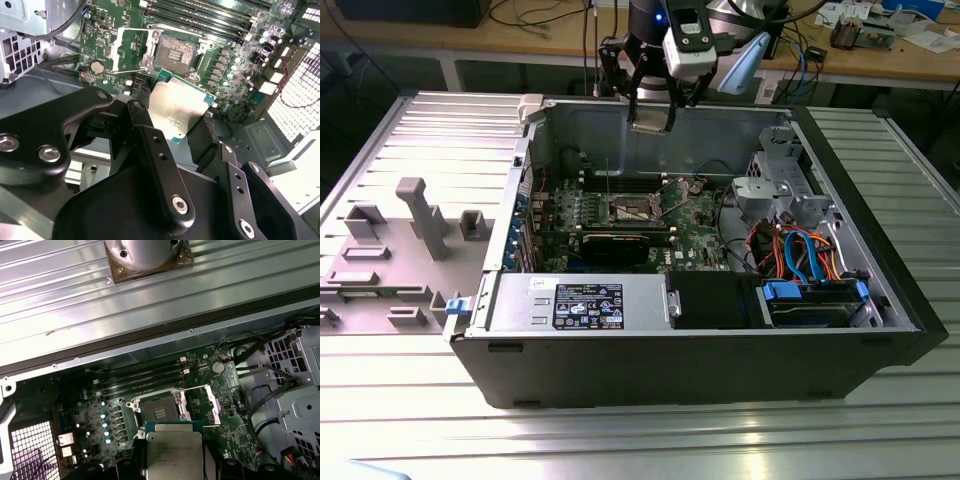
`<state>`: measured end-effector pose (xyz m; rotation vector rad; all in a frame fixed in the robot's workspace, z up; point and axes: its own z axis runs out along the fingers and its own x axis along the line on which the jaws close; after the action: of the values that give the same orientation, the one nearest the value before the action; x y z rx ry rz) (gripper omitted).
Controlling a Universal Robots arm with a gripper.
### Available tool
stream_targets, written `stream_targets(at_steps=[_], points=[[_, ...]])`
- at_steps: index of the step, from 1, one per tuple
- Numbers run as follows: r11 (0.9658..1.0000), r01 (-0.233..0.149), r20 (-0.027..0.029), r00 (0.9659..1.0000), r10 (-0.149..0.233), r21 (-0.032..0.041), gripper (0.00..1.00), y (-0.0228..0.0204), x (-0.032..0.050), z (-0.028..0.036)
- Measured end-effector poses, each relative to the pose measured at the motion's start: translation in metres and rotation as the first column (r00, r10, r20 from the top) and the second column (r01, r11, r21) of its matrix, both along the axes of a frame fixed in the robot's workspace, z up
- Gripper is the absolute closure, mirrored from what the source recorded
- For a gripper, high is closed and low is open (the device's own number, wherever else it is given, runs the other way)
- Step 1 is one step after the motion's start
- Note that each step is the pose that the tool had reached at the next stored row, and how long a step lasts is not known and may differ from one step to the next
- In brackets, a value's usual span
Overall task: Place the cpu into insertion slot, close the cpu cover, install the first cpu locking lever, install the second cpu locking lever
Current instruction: 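Place the cpu into insertion slot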
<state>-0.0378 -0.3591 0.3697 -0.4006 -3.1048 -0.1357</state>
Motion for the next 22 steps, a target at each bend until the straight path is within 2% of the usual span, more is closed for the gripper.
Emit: stream_targets(at_steps=[4,10,16,22], points=[[1.0,0.006,-0.0001,1.0,-0.006,-0.0005,0.45,-0.0006,0.0,-0.0011],[0.9992,0.041,-0.0004,0.9992,-0.041,-0.0008,0.45,-0.0007,0.0,-0.0019],[0.9966,0.082,-0.0005,0.9966,-0.082,-0.0008,0.45,-0.0007,0.0,-0.0023],[0.9954,0.096,-0.0005,0.9954,-0.096,-0.0006,0.45,-0.0007,0.0,-0.0025]])
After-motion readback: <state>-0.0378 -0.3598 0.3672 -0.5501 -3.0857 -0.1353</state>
